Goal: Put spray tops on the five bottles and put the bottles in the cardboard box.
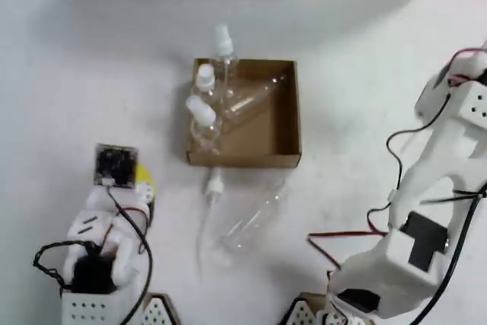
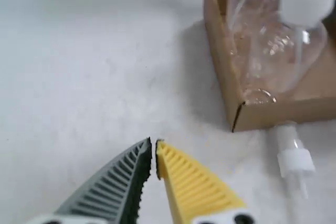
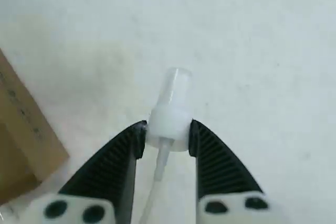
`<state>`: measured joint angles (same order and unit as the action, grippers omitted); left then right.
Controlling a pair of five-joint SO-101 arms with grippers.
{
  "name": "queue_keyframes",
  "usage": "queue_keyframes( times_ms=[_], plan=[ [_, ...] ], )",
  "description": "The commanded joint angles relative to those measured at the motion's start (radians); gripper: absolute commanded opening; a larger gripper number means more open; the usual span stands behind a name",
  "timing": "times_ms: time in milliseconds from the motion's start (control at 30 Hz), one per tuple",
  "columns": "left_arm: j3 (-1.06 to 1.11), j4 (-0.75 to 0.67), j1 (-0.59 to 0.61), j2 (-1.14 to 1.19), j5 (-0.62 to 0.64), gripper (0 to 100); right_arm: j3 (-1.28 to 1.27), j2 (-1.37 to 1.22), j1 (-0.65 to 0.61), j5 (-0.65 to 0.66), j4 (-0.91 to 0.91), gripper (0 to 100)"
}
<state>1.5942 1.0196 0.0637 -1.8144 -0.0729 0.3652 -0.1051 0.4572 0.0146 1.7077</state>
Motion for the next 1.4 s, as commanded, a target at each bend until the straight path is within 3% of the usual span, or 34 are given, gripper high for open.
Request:
queue_keyframes(
  times_ms=[0, 200, 400, 600, 867, 1000, 1200, 1367],
  plan=[
    [-0.123, 0.083, -0.087, -0.01, -0.126, 2, -0.161, 0.07, 0.008, 0.014, -0.038, 1.5],
    [-0.25, 0.086, -0.101, 0.013, -0.196, 2, -0.462, 0.101, 0.004, 0.012, -0.216, 1.5],
    [-0.546, 0.086, -0.119, 0.357, -0.19, 2, -0.72, 0.13, 0.002, 0.012, -0.466, 1.5],
    [-0.807, 0.087, -0.326, 0.618, -0.199, 2, -0.859, 0.108, 0.001, 0.011, -0.63, 1.5],
    [-0.919, 0.018, -0.628, 0.888, -0.327, 2, -0.927, 0.039, 0.005, 0.02, -0.746, 1.5],
    [-0.999, -0.092, -0.648, 1.099, -0.333, 5, -0.925, 0.03, 0.004, 0.02, -0.748, 1.5],
    [-1.171, -0.163, -0.639, 1.386, -0.333, 24, -0.925, 0.028, 0.007, 0.02, -0.748, 1.5],
    [-1.316, -0.161, -0.602, 1.563, -0.407, 25, -0.925, 0.027, 0.007, 0.02, -0.75, 1.5]
  ],
)
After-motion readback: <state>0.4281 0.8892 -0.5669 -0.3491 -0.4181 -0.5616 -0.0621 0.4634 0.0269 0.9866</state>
